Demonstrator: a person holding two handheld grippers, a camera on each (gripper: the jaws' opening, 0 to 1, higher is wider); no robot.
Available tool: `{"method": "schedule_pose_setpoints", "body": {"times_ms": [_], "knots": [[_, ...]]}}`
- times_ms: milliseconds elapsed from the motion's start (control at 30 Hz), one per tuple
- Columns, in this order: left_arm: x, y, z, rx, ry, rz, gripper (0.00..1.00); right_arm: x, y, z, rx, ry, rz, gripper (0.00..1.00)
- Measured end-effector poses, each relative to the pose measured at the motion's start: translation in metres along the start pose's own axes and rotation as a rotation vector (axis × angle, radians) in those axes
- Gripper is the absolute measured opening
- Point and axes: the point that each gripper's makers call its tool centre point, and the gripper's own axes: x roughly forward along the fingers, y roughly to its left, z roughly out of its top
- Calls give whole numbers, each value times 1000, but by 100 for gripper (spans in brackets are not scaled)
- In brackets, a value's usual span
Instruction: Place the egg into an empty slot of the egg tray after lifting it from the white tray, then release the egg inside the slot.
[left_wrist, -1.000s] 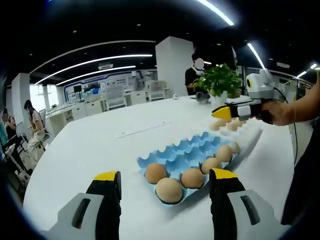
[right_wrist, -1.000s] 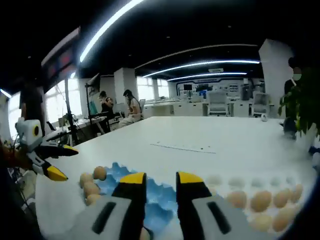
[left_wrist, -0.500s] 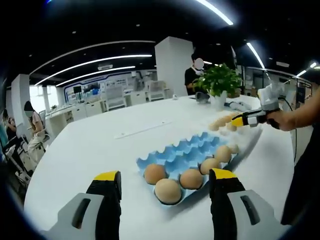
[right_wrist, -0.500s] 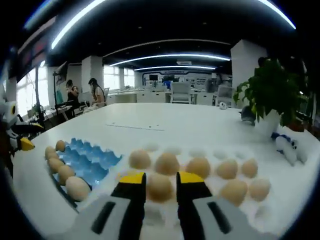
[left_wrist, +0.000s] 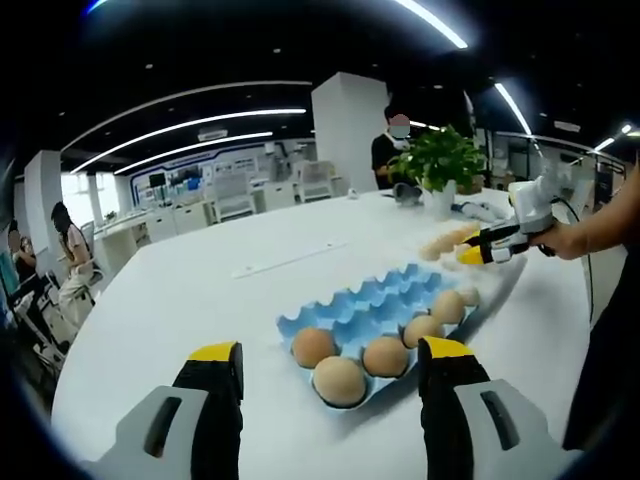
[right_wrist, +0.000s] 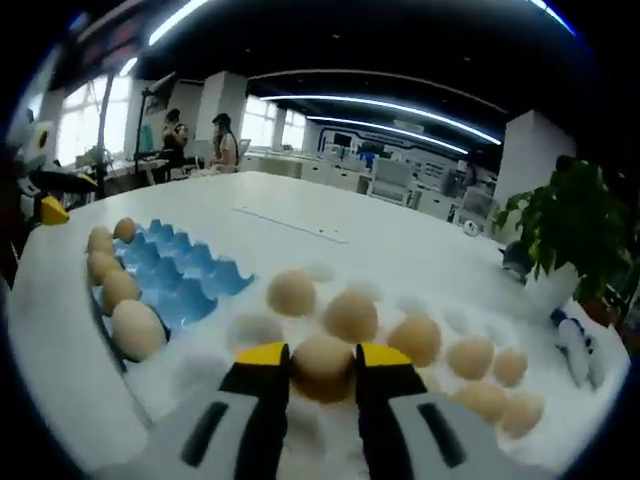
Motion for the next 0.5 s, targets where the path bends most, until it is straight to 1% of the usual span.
{"method": "schedule_pose_setpoints", "body": {"times_ms": [67, 100, 133, 167, 200, 300, 367, 500], "knots": [[1, 0, 0, 0, 0, 1, 72, -1, -1, 0, 29, 7, 2, 25], [1, 0, 1, 0, 0, 1, 72, -1, -1, 0, 26, 4, 3, 25], [1, 0, 1, 0, -1, -1, 72, -2, -2, 0, 69, -5, 13, 25], [2, 0, 1, 0, 1, 0, 72, -3, -3, 0, 77, -5, 14, 24], [2, 0, 1, 0, 0, -1, 72, -3, -3, 1, 104, -6, 16, 24], [3, 2, 0, -1, 0, 0, 72, -6, -7, 9, 186, -35, 14, 24], [3, 3, 0, -3, -2, -1, 72, -9, -8, 15, 173, -40, 14, 24], [3, 4, -2, 0, 4, -3, 72, -12, -6, 23, 184, -59, 26, 24]]}}
